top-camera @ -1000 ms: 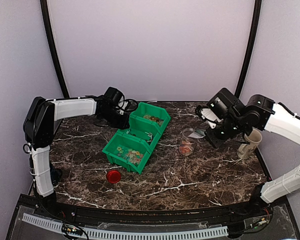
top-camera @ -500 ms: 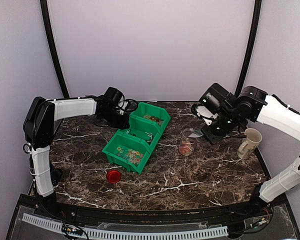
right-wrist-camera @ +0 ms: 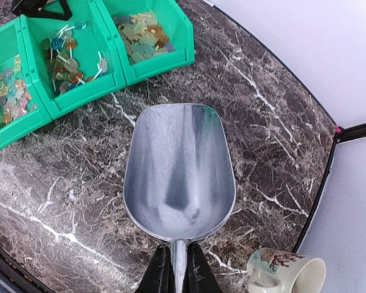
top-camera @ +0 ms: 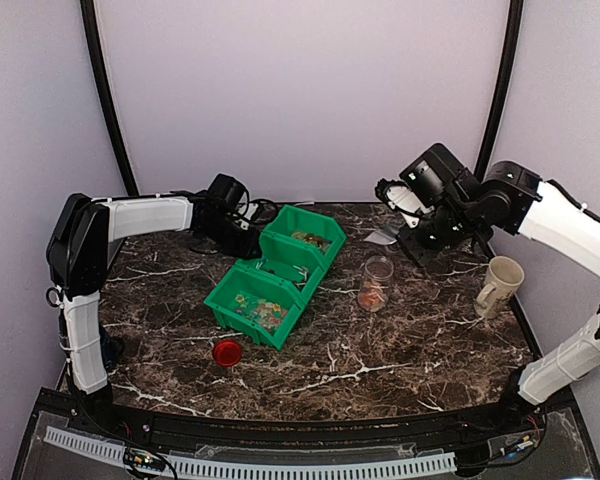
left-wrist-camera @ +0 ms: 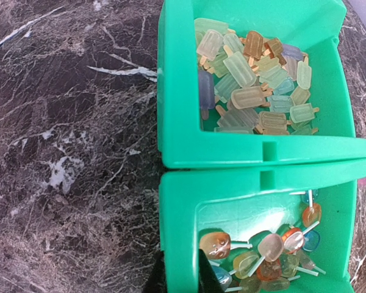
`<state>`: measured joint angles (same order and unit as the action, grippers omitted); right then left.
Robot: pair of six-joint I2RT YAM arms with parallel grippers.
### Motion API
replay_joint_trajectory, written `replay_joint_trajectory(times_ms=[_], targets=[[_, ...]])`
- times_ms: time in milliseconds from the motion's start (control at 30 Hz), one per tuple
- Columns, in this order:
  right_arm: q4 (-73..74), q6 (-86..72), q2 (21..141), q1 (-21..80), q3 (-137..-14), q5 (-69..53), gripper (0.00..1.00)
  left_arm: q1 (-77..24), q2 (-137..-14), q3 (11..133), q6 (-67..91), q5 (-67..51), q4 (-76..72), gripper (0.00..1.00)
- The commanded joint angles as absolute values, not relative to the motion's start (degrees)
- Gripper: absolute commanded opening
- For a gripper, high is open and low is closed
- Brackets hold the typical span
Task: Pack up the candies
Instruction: Adjust the fake candies in the storage box.
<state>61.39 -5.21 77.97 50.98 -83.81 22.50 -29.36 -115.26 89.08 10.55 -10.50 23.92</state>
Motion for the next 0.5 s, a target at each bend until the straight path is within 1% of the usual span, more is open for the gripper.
replay_joint_trajectory(times_ms=[0,133,233,300,367,467], targets=[[53.67,0.73,81.29,51.34,-86.0,24.5,0.0,-29.26,-108.29,90.59,9.87,-18.08,20.05,0.0],[49.27,2.53,84.16,51.35,-86.75,26.14,0.0,-29.02,-106.71,87.73,12.55,-24.7,16.1,0.0],[44.38,2.89,84.93,51.02,-87.99,25.64,0.0,-27.02,-106.23,83.82,19.55,-35.05,9.0,0.0],[41.29,2.82,85.3,50.68,-88.75,25.04,0.0,-26.33,-106.29,81.69,23.47,-38.38,4.85,0.0],[39.77,2.93,85.94,50.57,-89.61,23.99,0.0,-26.29,-106.66,81.74,24.05,-40.09,4.47,0.0],[39.82,3.19,87.47,50.54,-91.36,22.85,0.0,-25.22,-107.26,79.6,29.39,-48.14,-1.24,0.0]])
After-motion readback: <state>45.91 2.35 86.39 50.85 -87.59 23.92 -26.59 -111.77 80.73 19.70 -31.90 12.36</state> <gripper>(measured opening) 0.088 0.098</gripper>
